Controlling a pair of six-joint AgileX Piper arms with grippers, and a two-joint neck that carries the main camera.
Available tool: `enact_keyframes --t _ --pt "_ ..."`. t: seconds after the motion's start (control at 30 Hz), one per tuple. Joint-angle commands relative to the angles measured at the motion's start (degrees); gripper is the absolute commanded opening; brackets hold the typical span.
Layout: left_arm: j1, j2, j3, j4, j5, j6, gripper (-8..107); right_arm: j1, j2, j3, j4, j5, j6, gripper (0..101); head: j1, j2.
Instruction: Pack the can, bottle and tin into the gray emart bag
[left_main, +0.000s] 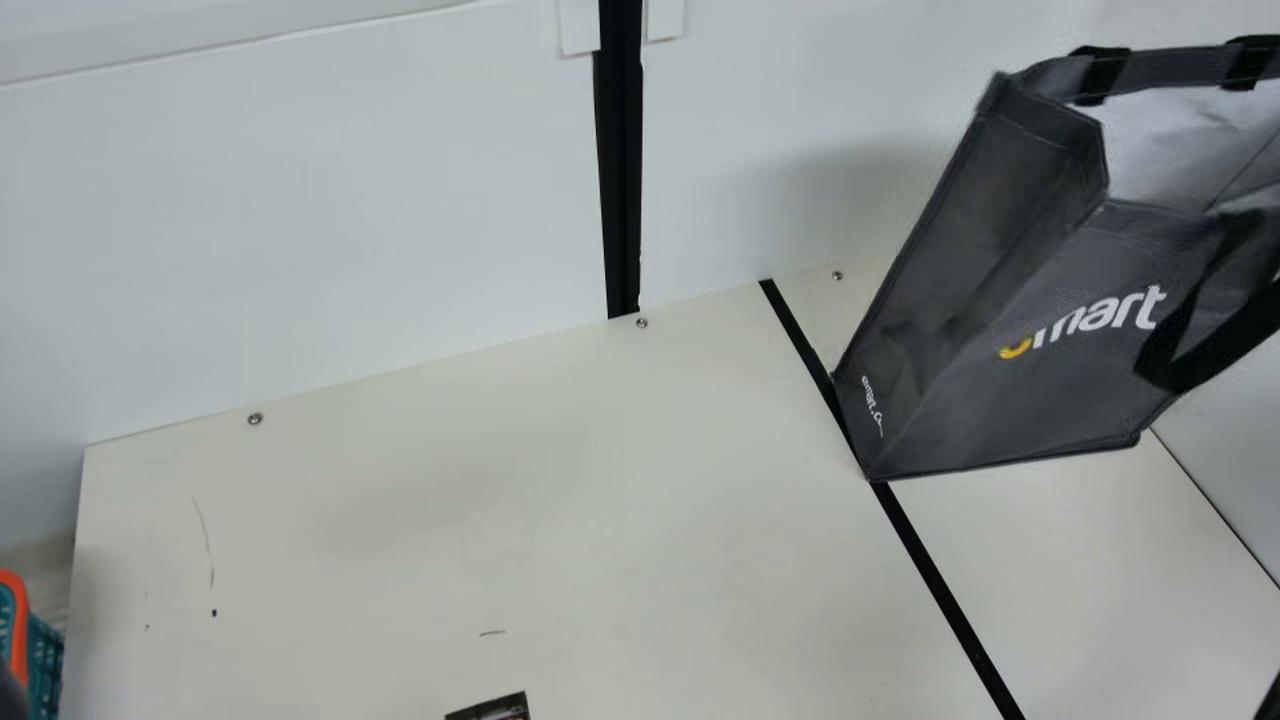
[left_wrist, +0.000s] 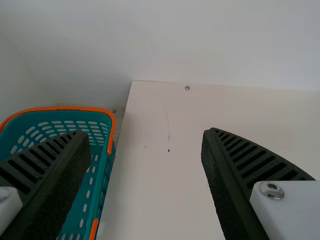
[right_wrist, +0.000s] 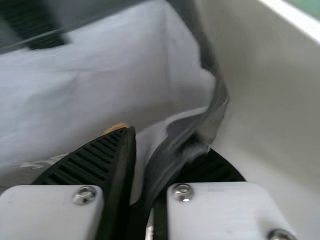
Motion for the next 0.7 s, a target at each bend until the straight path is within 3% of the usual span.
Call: enact_keyframes --t 0.0,0.53,0.67 --pt "0.00 0.00 0.00 0.00 0.00 0.00 90 0.10 -0.25 -0.17 0.32 0.51 -0.03 37 -1.30 -0.05" --pt "0.00 0.00 0.00 0.00 0.00 0.00 90 1.22 -4.07 -3.03 4.72 0.51 -1.43 90 -1.30 -0.05" --pt "0.00 0.00 0.00 0.00 0.00 0.00 90 1.59 -5.34 -3.53 6.36 0.51 -2.14 91 -1.30 -0.05"
